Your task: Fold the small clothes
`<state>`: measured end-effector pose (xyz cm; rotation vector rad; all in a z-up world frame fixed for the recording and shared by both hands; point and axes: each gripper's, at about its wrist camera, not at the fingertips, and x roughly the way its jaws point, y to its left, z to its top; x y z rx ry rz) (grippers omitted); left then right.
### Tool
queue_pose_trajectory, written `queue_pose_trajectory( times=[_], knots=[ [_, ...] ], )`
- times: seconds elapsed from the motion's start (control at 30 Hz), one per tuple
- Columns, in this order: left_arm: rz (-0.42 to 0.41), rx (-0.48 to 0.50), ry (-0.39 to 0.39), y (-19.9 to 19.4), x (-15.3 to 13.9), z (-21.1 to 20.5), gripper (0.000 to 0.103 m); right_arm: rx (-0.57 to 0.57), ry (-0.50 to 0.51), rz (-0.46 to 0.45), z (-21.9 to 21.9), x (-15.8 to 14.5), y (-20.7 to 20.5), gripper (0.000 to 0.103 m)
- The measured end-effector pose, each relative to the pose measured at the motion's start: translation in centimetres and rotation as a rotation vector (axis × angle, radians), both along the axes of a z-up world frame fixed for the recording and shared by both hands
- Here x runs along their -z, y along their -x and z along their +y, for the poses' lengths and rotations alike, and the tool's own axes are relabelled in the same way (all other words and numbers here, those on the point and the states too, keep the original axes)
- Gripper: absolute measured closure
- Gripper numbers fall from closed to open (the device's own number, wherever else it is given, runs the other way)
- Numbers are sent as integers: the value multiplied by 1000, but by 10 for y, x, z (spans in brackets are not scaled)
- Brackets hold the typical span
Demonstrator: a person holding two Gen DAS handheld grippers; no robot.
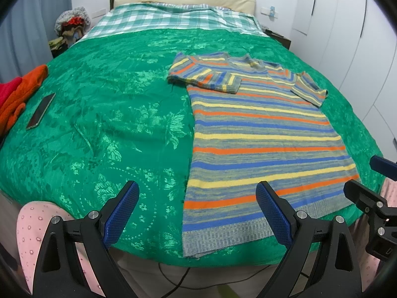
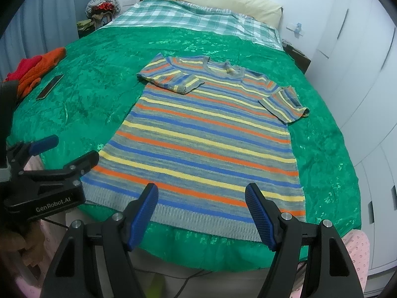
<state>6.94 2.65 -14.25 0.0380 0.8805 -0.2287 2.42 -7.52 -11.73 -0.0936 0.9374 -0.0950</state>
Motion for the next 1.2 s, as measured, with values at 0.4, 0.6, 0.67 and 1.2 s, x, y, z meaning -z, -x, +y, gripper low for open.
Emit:
queue_pose_trajectory(
  times=[0.4, 0.6, 0.67, 1.2],
  knots=[
    [6, -1, -6, -1, 1, -2, 7, 4, -8, 8, 0, 3, 0, 31],
    [9, 0, -12, -2, 2, -3, 7, 4, -13, 8, -1, 4, -1, 31],
    [9, -1, -14, -2, 2, -3, 7, 4, -13, 9, -1, 4, -1, 31],
    [6, 4, -28, -2, 5, -5, 7, 16, -27, -2, -2, 5, 1, 31]
  ],
)
